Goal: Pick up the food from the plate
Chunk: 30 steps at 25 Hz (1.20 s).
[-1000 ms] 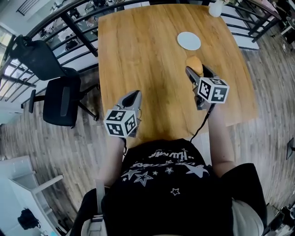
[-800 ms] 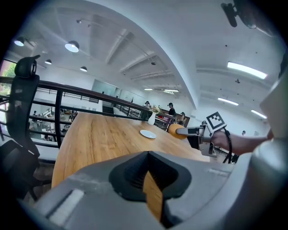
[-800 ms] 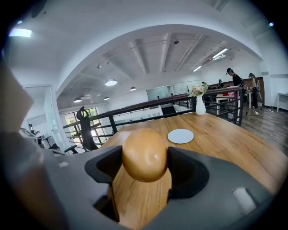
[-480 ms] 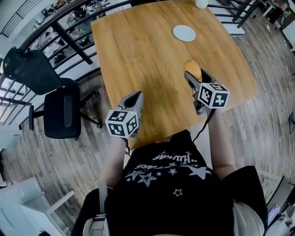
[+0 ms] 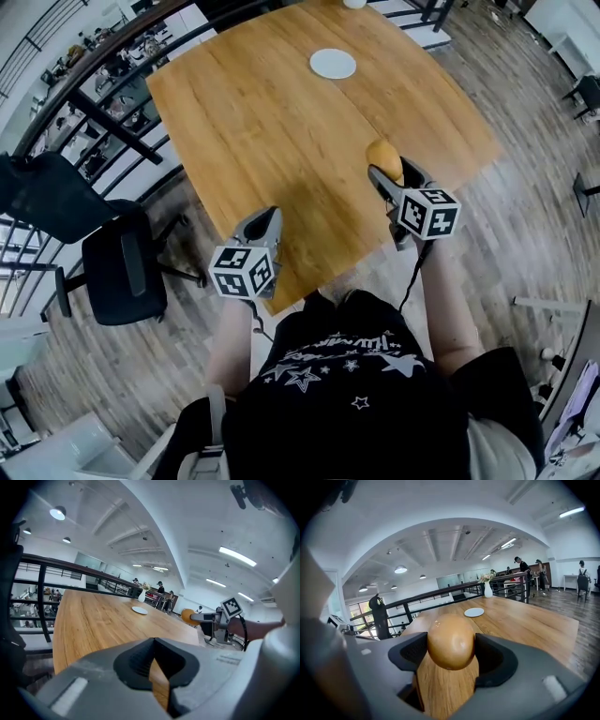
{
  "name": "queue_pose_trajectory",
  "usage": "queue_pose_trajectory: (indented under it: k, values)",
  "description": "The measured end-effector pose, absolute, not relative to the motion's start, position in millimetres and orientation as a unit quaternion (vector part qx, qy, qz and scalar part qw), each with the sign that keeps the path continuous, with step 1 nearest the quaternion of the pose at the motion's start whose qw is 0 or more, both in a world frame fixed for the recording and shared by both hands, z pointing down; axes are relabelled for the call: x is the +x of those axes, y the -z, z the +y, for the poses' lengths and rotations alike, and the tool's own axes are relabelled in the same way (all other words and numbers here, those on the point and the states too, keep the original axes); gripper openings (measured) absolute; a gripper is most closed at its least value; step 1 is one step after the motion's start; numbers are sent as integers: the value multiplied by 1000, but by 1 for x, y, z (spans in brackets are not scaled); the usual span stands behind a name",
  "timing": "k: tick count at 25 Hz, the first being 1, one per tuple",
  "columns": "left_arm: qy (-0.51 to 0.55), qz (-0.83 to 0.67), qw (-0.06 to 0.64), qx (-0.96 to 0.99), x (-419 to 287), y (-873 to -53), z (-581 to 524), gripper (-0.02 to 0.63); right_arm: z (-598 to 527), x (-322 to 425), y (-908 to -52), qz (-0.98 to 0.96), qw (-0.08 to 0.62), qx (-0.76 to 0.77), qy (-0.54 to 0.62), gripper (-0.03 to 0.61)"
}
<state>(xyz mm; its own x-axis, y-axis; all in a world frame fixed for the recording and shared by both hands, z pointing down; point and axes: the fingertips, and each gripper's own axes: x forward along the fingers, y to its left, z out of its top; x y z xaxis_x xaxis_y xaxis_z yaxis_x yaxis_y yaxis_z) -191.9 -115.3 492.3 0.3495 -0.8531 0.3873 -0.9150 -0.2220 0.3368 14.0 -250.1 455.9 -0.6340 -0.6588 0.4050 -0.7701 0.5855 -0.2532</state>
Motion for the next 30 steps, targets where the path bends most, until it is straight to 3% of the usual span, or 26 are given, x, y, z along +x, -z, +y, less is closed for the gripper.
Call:
queue_pose_trajectory:
  k: [17, 30]
  values:
    - [-80, -545, 265, 791, -118, -494, -53, 2, -140, 63, -485, -873, 120, 401, -249, 320]
    - [-72, -549, 252, 793, -72, -482, 23, 2, -62, 98, -459, -892, 100, 381, -221, 319]
